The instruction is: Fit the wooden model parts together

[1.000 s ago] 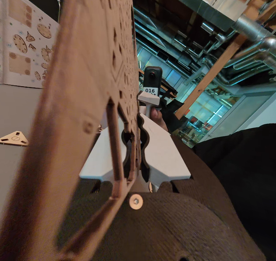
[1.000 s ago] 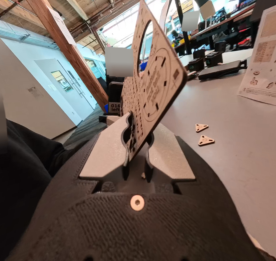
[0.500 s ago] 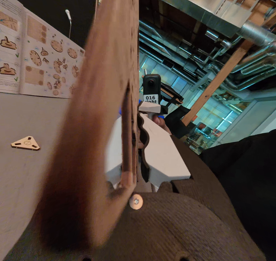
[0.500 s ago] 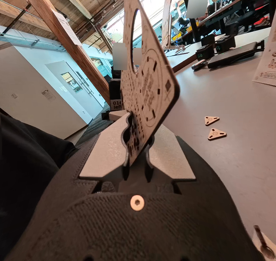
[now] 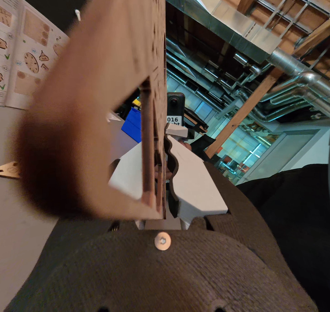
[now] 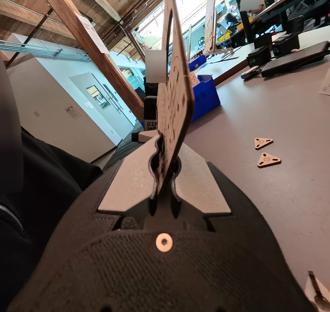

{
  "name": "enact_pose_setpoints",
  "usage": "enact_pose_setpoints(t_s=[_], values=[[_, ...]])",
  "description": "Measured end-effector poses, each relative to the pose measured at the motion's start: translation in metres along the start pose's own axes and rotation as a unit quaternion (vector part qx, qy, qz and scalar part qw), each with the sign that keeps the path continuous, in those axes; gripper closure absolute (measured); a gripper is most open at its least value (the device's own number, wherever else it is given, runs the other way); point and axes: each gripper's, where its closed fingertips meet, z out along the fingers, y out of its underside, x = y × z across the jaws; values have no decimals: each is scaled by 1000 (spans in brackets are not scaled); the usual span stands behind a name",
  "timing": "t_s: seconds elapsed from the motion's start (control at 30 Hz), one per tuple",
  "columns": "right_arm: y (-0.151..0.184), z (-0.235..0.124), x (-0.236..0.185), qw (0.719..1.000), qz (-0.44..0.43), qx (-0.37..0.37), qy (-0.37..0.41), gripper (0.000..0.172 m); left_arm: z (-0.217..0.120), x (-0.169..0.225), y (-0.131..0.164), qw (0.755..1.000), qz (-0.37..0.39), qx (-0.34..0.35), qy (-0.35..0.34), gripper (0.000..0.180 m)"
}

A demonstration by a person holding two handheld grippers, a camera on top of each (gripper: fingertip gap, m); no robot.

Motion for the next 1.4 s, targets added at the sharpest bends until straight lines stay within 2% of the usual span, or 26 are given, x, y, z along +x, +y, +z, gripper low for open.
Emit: enact_pose_setpoints(t_s=[0.2,0.33,0.47,0.57,0.63,0.77,0.87,0.97,1.03,1.13,1.17,1.4], values=[[2,-2,7,1000,-14,-9,17,164,2,-4,3,996,71,-12,-54,179],[3,-3,11,999,-31,-12,33,163,3,-7,4,993,88,-12,-79,178],[2,-2,12,998,-43,-10,48,164,3,-8,3,995,69,-4,-78,178],[2,-2,17,996,-58,-11,68,165,3,-10,4,991,91,-8,-95,178],[0,-2,15,996,-58,-5,65,166,4,-9,2,995,64,2,-78,179],[-2,-1,15,996,-67,2,63,161,3,-5,1,996,64,4,-62,179],[-4,-1,10,998,-54,18,38,159,1,-3,-4,999,4,26,-26,180],[-9,0,2,999,-24,37,4,137,-5,-6,-11,999,-14,43,-18,175],[-11,-2,2,999,-21,43,4,137,-9,-7,-16,998,-27,58,-14,180],[-11,-3,6,998,-43,36,21,138,-12,-6,-21,995,-63,78,12,175],[-10,-3,6,998,-51,35,24,139,-13,-6,-22,994,-71,82,17,180],[-9,-1,-6,994,-103,32,-1,142,-14,6,-25,981,-141,93,97,178]])
